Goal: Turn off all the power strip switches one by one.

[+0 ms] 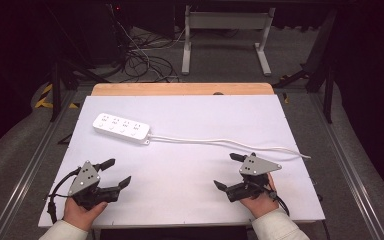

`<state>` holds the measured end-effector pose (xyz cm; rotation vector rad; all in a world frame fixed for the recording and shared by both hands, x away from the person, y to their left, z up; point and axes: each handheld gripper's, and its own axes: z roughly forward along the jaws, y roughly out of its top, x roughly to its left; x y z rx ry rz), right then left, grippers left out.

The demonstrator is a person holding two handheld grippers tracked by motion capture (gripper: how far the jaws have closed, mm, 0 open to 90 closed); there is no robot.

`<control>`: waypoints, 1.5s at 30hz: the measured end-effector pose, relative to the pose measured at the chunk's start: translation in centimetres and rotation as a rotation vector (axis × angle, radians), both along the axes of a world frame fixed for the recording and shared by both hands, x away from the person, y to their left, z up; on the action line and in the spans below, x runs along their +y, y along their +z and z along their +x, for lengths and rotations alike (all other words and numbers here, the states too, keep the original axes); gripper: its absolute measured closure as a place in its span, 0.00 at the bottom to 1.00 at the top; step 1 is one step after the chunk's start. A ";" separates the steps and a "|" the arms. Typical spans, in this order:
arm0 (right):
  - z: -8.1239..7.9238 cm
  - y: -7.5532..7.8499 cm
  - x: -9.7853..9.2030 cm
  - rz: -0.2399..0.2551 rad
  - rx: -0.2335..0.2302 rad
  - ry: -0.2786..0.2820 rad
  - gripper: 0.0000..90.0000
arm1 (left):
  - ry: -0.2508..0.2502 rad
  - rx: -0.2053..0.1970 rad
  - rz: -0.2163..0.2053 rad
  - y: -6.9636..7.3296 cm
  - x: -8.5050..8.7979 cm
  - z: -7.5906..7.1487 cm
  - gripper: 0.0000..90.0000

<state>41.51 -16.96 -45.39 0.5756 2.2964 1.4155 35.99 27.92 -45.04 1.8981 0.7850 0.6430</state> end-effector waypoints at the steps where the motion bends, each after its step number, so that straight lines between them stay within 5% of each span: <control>1: 0.0 0.0 0.0 0.000 -0.001 0.001 0.03 | -0.001 0.001 -0.002 0.0 0.0 0.0 0.27; 15: 0.0 -0.1 0.1 0.000 -0.004 0.001 0.03 | 0.000 0.002 0.029 0.5 0.0 0.0 0.32; 18: 0.2 -0.1 0.1 0.000 -0.003 -0.001 0.03 | -0.001 0.020 0.035 0.8 0.2 0.2 0.45; 23: 0.5 -0.2 0.2 0.003 0.008 -0.009 0.04 | 0.023 0.104 0.076 1.6 0.6 1.3 0.98; 28: 0.4 -0.3 0.3 -0.006 0.008 -0.011 0.04 | 0.036 0.150 0.069 2.2 1.4 2.7 1.00; 34: 0.3 -0.4 0.5 -0.016 0.010 -0.015 0.04 | 0.098 0.195 0.040 3.0 3.5 6.2 1.00; 45: 0.0 -0.7 0.9 -0.033 0.015 -0.024 0.04 | 0.159 0.211 0.046 3.9 5.6 10.2 1.00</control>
